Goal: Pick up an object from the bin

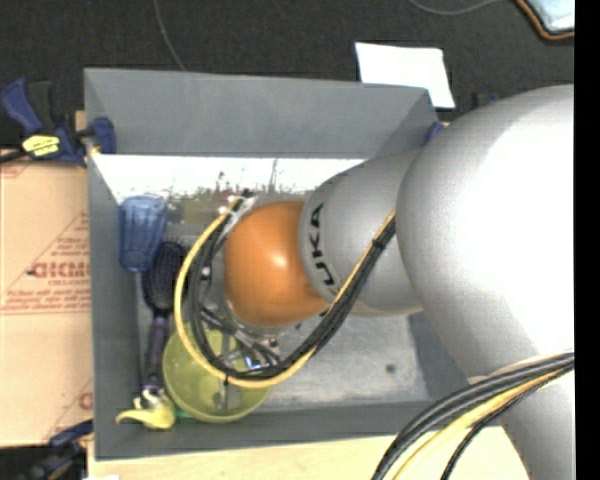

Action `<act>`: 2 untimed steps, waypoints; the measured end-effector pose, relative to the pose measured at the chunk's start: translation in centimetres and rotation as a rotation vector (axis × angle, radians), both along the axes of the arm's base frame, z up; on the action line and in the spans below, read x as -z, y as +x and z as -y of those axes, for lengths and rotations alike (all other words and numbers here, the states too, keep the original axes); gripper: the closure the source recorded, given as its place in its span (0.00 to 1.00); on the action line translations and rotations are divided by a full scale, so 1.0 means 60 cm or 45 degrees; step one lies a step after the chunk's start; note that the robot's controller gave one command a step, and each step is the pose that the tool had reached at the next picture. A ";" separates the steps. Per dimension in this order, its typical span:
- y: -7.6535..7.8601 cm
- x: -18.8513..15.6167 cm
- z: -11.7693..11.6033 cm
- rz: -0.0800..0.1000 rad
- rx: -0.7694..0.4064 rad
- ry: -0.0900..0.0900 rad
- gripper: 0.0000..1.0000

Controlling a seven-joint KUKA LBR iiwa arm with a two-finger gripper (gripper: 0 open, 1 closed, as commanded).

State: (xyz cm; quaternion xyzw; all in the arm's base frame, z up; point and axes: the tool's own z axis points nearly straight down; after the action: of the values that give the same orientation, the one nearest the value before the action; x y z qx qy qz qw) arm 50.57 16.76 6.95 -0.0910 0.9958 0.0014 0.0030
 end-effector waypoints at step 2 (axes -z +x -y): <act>-0.049 -0.052 -0.019 0.009 -0.641 -0.002 0.00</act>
Offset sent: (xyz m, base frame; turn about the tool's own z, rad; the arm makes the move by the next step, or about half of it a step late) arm -0.0313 0.0111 0.0305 -0.5040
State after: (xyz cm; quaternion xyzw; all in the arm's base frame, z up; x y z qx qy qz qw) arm 47.66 17.89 10.05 -0.3362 0.9418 0.0010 0.0060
